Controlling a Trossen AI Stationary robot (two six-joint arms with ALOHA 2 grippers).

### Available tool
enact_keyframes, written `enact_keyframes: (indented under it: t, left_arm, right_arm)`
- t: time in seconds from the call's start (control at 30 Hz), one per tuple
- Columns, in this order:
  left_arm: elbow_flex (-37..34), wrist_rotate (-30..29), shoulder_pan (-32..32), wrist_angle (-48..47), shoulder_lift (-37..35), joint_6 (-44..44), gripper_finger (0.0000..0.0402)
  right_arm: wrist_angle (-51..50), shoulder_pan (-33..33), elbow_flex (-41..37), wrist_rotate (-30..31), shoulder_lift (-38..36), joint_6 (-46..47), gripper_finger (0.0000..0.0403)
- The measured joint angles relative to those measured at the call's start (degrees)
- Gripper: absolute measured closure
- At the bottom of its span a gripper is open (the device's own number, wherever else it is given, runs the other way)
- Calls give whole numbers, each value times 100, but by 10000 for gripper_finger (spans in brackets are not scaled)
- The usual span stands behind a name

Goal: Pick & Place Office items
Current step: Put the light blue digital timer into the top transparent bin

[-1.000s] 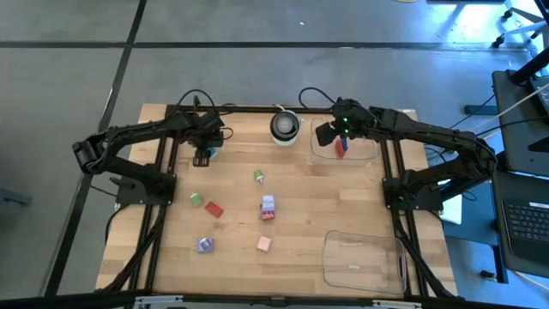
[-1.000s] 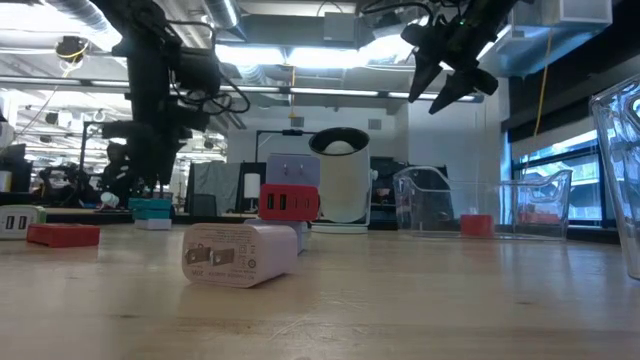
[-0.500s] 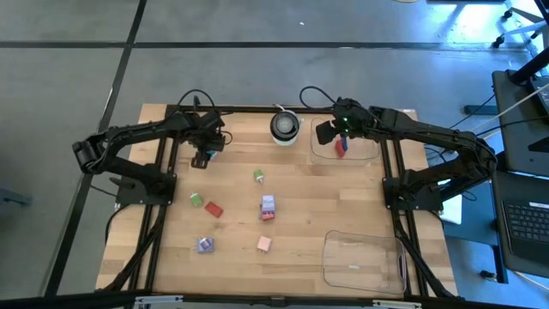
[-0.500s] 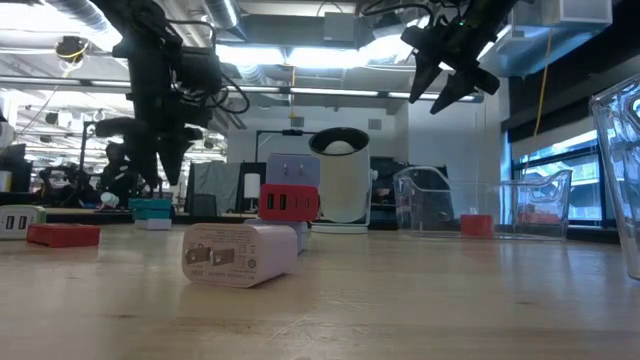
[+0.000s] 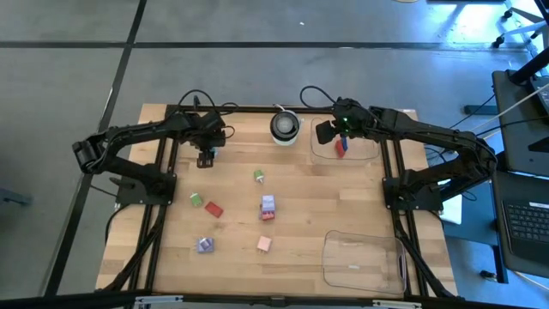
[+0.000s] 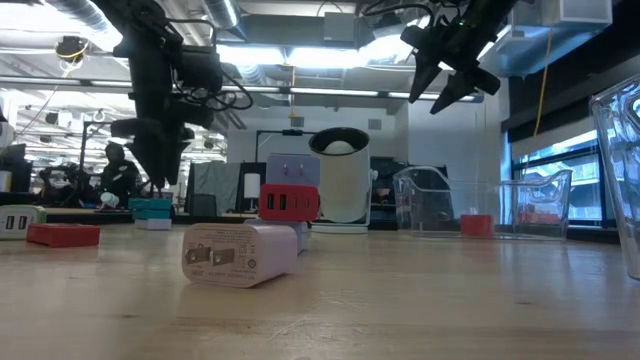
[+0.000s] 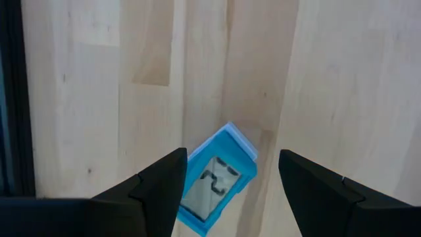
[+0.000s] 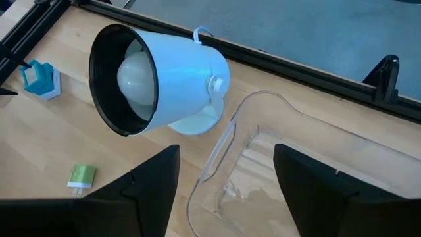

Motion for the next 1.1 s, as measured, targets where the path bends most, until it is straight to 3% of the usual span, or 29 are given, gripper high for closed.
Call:
enact_keyframes:
  t: [0.67, 1.1]
  left_arm:
    - [0, -2, -4, -13, 0, 146, 162]
    - [-4, 40, 20, -74, 380, 1708, 133]
  right_arm:
    - [0, 0, 0, 44, 0, 2, 155]
    - [2, 0, -2, 48, 0, -11, 155]
